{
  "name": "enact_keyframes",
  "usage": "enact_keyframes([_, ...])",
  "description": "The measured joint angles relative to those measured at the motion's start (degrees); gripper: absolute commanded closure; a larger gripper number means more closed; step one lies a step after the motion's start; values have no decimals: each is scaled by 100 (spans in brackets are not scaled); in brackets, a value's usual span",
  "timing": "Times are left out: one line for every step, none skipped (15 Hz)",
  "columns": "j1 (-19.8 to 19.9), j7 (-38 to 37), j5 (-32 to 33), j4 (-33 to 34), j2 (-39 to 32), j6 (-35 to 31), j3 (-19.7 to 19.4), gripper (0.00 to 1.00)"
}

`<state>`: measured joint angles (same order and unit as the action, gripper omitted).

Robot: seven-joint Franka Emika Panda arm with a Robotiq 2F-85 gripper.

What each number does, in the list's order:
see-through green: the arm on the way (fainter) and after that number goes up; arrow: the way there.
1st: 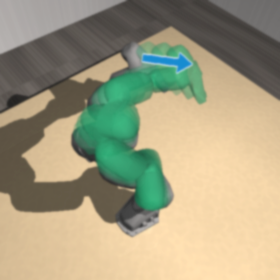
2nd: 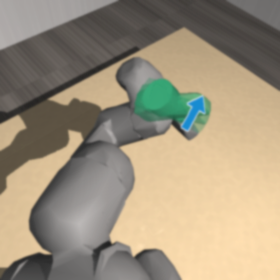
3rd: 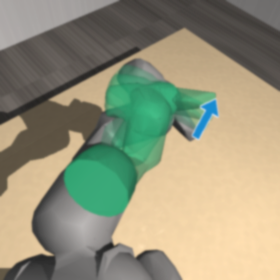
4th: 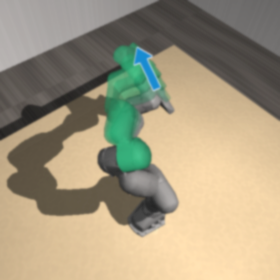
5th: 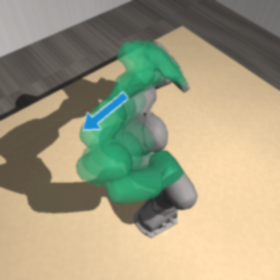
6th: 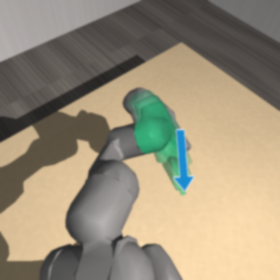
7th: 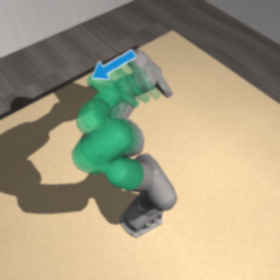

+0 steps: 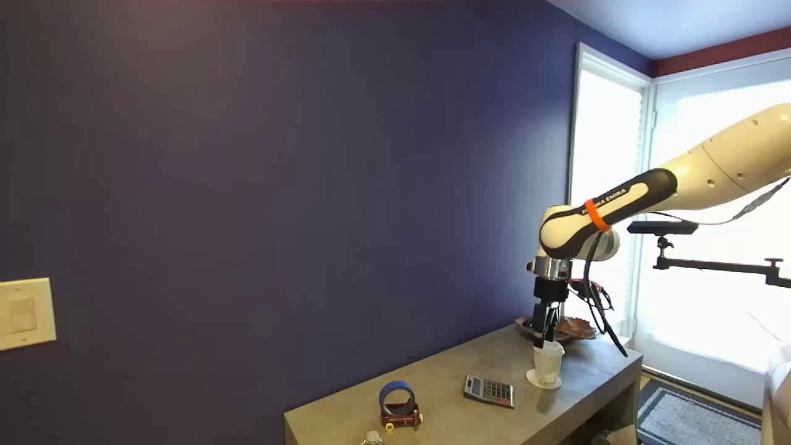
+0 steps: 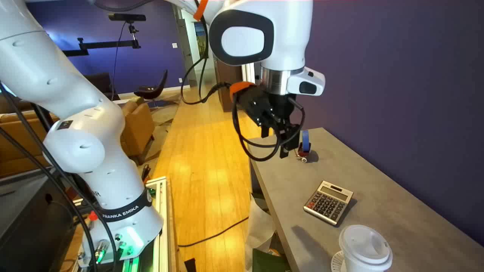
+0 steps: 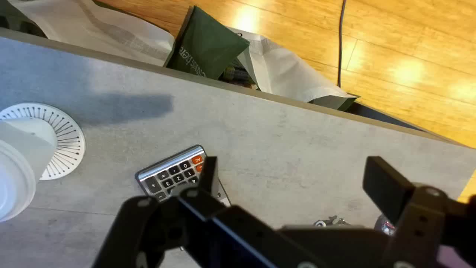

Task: Put the seal tape horizontally

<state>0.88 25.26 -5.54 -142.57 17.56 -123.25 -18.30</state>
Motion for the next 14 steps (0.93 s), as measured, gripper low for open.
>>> enact_keyframes([0, 0, 0, 0, 0, 0, 0, 0])
enact_keyframes([0, 0, 0, 0, 0, 0, 0, 0])
enact_keyframes([0, 0, 0, 0, 0, 0, 0, 0])
enact_keyframes([0, 0, 0, 0, 0, 0, 0, 0])
enact_keyframes([0, 0, 0, 0, 0, 0, 0, 0])
enact_keyframes([0, 0, 0, 0, 0, 0, 0, 0])
enact_keyframes([0, 0, 0, 0, 0, 0, 0, 0])
enact_keyframes([0, 0, 0, 0, 0, 0, 0, 0])
enact_keyframes([0, 0, 0, 0, 0, 0, 0, 0])
enact_keyframes([20, 0, 0, 0, -1, 0, 23, 0])
enact_keyframes([46, 0, 12, 7, -2, 0, 83, 0])
enact_keyframes([48, 0, 22, 36, -4, 0, 176, 0])
enact_keyframes([38, 0, 59, 78, -5, 0, 317, 0])
enact_keyframes([10, -3, 108, 146, -7, 0, 501, 0])
